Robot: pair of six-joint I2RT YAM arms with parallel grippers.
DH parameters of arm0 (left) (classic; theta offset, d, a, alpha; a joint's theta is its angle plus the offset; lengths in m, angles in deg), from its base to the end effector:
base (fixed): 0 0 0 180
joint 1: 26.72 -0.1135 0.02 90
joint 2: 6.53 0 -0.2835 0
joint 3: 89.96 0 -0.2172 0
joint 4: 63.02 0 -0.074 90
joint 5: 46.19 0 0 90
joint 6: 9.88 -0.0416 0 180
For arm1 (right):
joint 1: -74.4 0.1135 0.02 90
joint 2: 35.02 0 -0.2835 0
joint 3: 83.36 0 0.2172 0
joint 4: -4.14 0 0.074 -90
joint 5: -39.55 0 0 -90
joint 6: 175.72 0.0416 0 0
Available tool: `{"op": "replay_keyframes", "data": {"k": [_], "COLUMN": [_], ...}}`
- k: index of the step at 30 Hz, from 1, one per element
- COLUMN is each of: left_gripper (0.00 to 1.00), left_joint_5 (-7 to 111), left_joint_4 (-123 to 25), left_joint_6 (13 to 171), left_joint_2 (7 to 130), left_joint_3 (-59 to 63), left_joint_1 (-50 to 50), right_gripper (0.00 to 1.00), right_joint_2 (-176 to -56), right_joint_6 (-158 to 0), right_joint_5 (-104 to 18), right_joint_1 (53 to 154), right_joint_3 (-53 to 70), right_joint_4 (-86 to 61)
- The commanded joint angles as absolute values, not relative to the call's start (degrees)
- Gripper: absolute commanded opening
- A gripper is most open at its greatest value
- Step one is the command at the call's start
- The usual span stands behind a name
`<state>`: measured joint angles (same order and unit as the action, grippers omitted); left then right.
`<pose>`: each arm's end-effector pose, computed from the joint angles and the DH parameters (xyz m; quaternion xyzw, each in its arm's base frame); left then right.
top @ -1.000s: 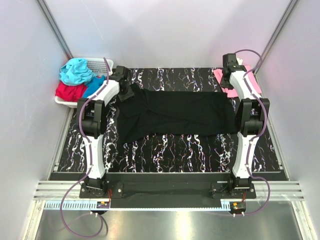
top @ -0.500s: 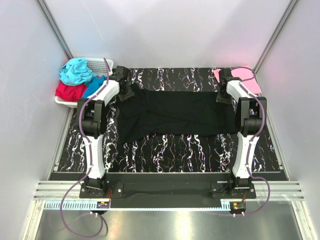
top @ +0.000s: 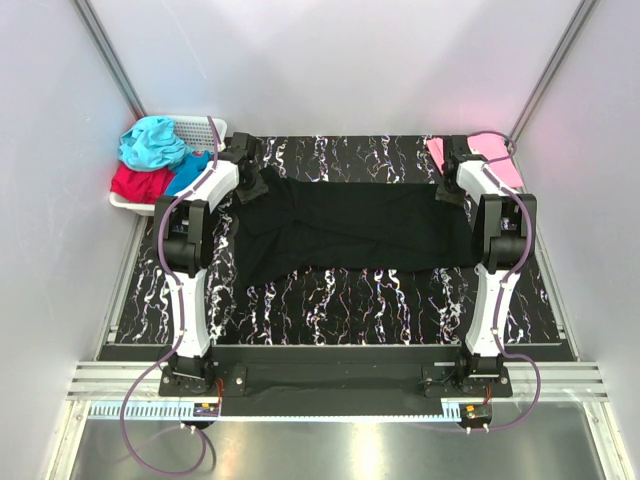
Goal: Fold and stack the t-shirts
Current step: Fold the tshirt
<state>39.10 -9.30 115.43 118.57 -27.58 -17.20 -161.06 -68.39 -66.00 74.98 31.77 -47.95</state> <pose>0.4483 -0.0717 0.2160 -0.2259 0.9411 -0.0580 0.2449 0.4520 -0.0066 0.2000 0.1716 0.9486 -0.0939 0.2490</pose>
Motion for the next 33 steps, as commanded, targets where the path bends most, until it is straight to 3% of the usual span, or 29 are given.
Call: {"op": "replay_keyframes", "data": {"k": [1, 16, 17, 20, 21, 33], "left_gripper": [0.38, 0.4, 0.4, 0.39, 0.39, 0.22], "left_joint_5": [39.51, 39.07, 39.07, 39.16, 39.07, 36.26], "left_joint_4": [-10.07, -9.63, -9.55, -9.37, -9.11, -4.72], "left_joint_6": [114.49, 114.66, 114.66, 114.84, 115.01, 119.58], "left_joint_2": [118.37, 118.37, 118.37, 118.19, 118.19, 119.33], "left_joint_3": [-27.78, -27.78, -27.86, -27.69, -27.6, -24.79], "left_joint_1": [-17.4, -17.67, -17.75, -17.75, -17.75, -17.67], "right_gripper": [0.32, 0.29, 0.28, 0.04, 0.0, 0.0], "right_joint_2": [-161.14, -165.98, -166.07, -165.89, -165.72, -165.54], "right_joint_6": [-69.72, -70.78, -70.77, -70.34, -70.25, -71.56], "right_joint_5": [-68.73, -65.31, -64.87, -63.73, -64.16, -66.19], "right_joint_1": [74.75, 72.99, 72.99, 72.99, 72.99, 72.99], "right_joint_3": [33.31, 37.8, 37.97, 38.15, 38.32, 47.45], "right_joint_4": [-46.09, -45.82, -45.91, -46.0, -46.26, -51.0]}}
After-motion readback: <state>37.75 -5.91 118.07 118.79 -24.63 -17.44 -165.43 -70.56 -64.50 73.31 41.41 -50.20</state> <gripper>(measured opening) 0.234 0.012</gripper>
